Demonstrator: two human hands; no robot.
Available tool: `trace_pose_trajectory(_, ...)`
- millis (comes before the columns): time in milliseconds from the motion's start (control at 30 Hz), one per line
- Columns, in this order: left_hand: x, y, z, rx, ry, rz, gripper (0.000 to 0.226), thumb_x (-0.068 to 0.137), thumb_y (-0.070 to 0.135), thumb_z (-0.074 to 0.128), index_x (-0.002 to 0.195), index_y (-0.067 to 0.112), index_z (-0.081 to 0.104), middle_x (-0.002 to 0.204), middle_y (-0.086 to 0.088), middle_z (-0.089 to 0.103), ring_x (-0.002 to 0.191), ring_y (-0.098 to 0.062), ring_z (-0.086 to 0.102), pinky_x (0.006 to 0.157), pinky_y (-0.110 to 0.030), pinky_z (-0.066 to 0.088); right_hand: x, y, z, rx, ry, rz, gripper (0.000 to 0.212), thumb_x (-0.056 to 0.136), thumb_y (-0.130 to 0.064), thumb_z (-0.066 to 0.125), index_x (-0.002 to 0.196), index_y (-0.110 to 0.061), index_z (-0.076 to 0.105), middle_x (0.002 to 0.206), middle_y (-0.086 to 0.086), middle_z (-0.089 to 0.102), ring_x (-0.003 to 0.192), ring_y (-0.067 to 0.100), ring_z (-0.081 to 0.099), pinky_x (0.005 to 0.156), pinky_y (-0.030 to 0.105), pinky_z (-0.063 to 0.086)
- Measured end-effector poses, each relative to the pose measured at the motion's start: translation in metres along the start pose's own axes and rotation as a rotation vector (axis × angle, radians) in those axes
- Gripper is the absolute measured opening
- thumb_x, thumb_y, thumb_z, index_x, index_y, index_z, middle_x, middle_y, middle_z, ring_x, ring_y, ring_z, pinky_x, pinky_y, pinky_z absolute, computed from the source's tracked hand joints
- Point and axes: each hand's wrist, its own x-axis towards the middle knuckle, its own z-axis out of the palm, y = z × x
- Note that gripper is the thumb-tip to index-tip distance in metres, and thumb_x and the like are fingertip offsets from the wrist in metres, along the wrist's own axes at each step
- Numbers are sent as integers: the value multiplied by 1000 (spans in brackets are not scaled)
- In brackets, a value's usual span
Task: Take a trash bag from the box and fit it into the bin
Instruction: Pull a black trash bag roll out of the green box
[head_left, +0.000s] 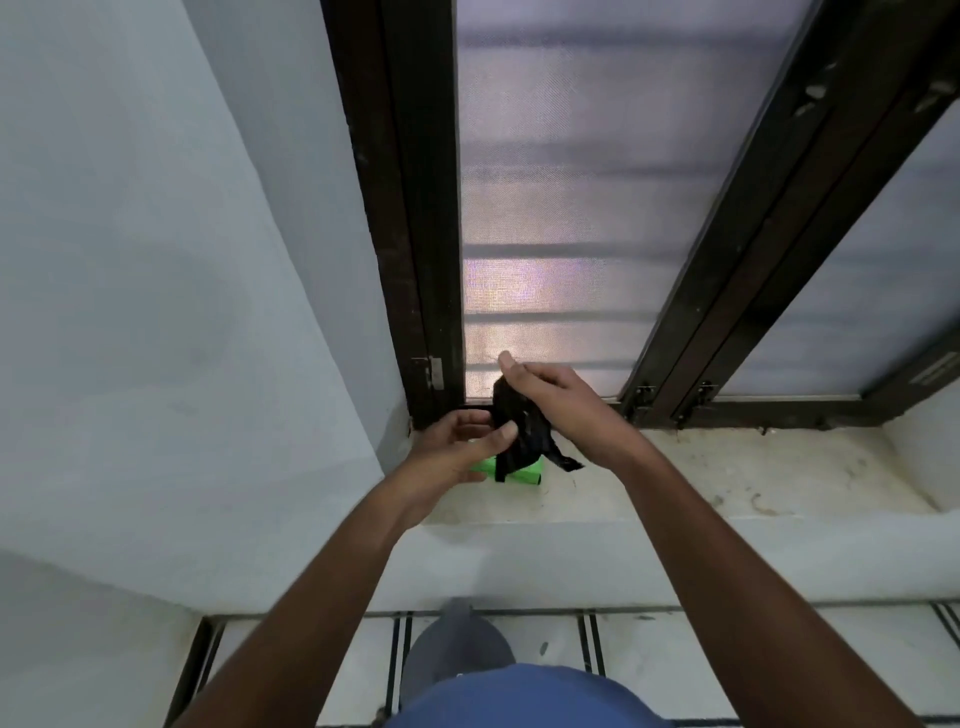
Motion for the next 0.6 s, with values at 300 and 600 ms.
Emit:
trace_pose_trajectory(300, 14, -13, -2, -37, -127, 91, 59, 95, 13, 81, 147, 33, 62, 142, 6, 72, 133, -15, 67, 104, -37, 56, -3, -14, -3, 319, 10, 166, 46, 97, -54, 83, 102, -11, 66, 98, 26, 69, 93, 44, 68, 92, 66, 61)
trace_pose_trajectory(600, 25, -31, 7, -425, -251, -252, 44, 88, 31, 79, 128, 13, 73, 125, -15, 74, 114, -34, 72, 110, -56, 55, -7, -19, -9, 465, -40, 167, 28, 100, -28, 82, 117, -14, 65, 97, 11, 70, 88, 25, 72, 79, 39, 62)
